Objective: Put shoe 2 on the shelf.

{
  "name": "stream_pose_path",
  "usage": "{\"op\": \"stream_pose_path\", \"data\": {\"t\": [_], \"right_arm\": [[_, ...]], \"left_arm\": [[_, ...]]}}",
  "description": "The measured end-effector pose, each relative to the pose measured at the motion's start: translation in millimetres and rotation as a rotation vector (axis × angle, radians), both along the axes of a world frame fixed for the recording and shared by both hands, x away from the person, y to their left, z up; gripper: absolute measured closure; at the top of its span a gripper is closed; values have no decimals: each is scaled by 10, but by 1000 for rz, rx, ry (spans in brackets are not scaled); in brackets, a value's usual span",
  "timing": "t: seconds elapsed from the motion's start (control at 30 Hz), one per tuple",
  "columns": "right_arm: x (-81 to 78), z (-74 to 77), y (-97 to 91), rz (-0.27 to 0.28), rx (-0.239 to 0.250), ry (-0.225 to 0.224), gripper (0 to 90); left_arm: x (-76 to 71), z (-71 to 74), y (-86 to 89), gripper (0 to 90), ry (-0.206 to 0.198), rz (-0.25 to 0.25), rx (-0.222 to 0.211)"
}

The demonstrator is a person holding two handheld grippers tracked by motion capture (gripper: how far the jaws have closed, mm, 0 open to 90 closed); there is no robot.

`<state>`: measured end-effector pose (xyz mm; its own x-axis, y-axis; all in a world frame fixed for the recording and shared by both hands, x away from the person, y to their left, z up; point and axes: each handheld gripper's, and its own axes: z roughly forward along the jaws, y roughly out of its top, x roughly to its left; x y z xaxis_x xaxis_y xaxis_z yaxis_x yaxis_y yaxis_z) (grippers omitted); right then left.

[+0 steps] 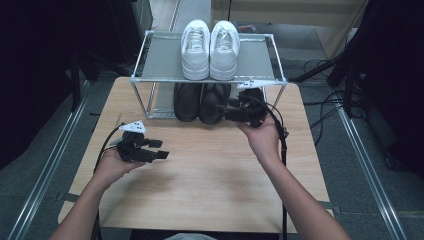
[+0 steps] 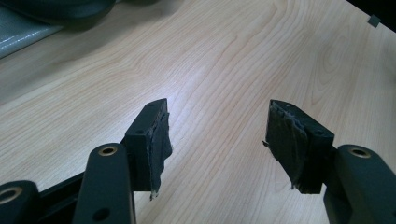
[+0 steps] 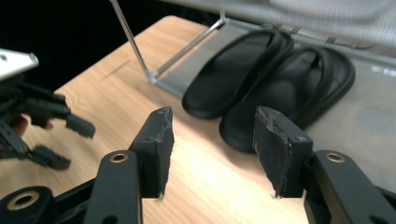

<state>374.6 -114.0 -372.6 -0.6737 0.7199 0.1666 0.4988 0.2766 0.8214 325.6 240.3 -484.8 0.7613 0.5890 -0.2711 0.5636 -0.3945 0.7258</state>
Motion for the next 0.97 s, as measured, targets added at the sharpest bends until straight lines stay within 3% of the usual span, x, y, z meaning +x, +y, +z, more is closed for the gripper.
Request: {"op": "stream_pose_path", "data": {"t": [0.13,0.57,0.77,0.97], "right_arm": [[-70,-190,-97,-3,25,22,486],[-325,-610,-388,29,57,14,497],[-416,-751,-492,20,162,16,484],[-455,-875,-484,35,46,-12,444]], "left_arm": [[-1,-3,-8,402,-3,-5,7],[-1,-17,-21,401,0,-10,24],[6,-23,-60,394,0,-18,24],[19,-39,-135,364,5,-21,22]]}}
